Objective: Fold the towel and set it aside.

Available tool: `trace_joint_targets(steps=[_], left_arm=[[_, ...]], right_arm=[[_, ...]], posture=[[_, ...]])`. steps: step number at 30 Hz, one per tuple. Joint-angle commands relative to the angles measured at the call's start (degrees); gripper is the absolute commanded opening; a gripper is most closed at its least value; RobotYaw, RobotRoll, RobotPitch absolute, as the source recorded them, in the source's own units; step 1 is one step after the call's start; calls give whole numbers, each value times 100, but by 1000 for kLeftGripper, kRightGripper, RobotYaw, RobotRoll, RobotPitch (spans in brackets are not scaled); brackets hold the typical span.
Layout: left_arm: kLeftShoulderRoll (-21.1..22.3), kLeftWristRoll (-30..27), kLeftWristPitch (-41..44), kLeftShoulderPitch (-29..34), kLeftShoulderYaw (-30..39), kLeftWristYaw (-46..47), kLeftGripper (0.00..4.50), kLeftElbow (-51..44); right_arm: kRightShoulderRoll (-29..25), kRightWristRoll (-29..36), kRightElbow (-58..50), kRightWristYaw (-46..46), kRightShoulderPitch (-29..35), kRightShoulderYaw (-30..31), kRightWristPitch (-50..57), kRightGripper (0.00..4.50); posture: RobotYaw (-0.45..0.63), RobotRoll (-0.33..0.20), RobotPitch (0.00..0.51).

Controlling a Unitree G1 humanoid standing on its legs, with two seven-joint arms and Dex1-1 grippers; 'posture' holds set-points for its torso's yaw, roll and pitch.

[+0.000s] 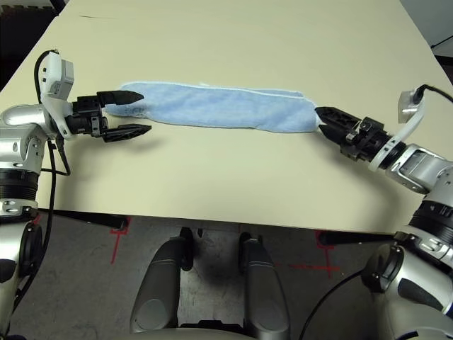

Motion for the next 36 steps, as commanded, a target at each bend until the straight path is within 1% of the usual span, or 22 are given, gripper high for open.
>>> trace_joint_targets(steps=[1,8,15,23,26,29,36], left_arm=[[32,-133,249,170,8,59,4500,-293],[39,-197,409,223,-23,100,4500,-468],[64,-153,413,232,-93,23,4500,-408],[140,-132,362,291,-106,-70,4500,-394],[153,-129,352,302,-115,-101,4500,-389],[153,-125,340,300,-129,-130,4500,-377],[164,-119,353,306,-158,-208,4500,-375]], right_arm=[[133,197,-192,-318,173,-195,-19,4481],[487,394,-252,-726,251,-142,-390,4481],[704,320,86,-993,8,215,-996,4481],[695,399,158,-1116,34,480,-1361,4481],[669,405,132,-1173,93,495,-1434,3863],[655,382,93,-1230,154,514,-1542,2790],[654,451,1,-1328,268,549,-1669,47]], posture=[[16,0,299],[13,0,300],[13,0,300],[21,0,303],[18,0,302],[17,0,302],[12,0,299]])
